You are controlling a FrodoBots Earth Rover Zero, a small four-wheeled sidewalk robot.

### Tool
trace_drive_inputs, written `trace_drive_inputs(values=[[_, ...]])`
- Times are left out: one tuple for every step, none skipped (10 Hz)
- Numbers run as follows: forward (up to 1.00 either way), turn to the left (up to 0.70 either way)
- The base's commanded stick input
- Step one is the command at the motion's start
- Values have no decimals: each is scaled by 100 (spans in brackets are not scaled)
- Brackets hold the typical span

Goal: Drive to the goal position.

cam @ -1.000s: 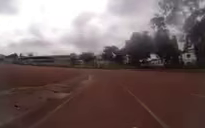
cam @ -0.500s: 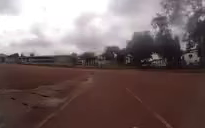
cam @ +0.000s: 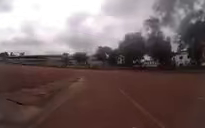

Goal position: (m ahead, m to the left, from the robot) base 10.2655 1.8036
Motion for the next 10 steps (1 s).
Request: trace_drive_inputs(values=[[100,-12],[100,-33],[100,-25],[100,-3],[100,0],[100,0],[100,0],[100,0],[100,0],[100,0]])
